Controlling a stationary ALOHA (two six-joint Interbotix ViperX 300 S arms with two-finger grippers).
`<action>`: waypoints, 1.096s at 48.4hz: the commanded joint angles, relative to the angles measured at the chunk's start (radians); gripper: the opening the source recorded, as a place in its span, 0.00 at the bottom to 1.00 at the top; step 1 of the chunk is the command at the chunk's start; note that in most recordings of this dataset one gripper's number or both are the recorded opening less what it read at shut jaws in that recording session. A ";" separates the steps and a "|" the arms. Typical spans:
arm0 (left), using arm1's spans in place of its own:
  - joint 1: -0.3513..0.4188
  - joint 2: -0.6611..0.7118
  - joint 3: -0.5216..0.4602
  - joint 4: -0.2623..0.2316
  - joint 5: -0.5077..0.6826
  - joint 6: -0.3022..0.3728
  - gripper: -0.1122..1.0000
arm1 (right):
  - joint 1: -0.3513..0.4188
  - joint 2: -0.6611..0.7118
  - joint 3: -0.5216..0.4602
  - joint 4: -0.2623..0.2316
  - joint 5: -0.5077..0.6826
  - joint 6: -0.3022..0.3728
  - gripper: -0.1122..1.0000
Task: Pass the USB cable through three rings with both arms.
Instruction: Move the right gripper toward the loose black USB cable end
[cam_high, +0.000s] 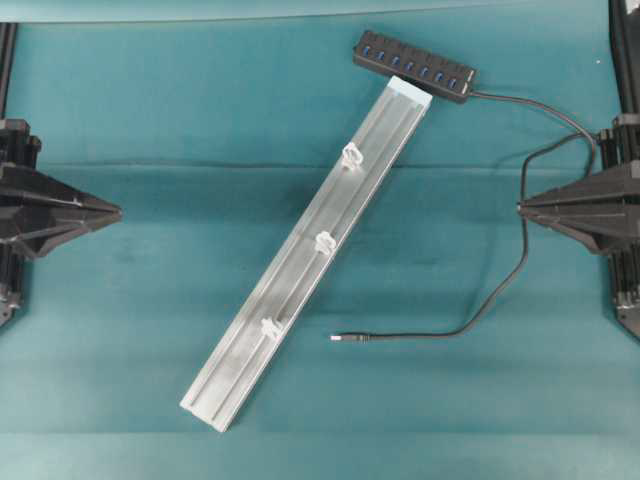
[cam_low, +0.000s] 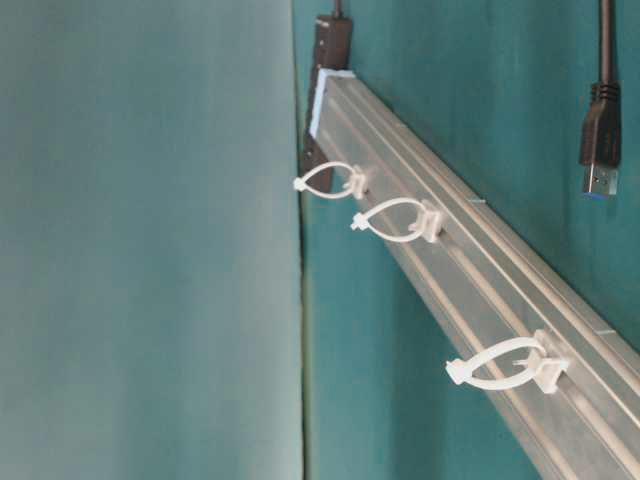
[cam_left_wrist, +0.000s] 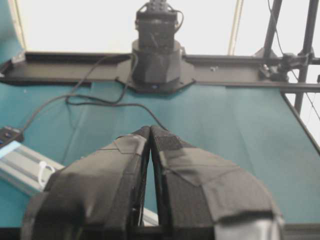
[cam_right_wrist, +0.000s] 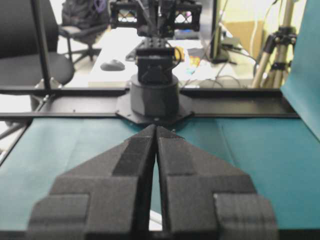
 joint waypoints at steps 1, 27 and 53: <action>-0.006 0.026 -0.051 0.009 -0.012 -0.025 0.23 | -0.011 0.025 0.006 0.005 0.000 0.000 0.18; -0.023 0.213 -0.170 0.018 0.003 -0.032 0.09 | -0.011 0.140 -0.153 0.087 0.506 0.135 0.11; -0.015 0.227 -0.167 0.018 0.005 -0.031 0.09 | -0.006 0.515 -0.457 0.087 0.950 0.135 0.11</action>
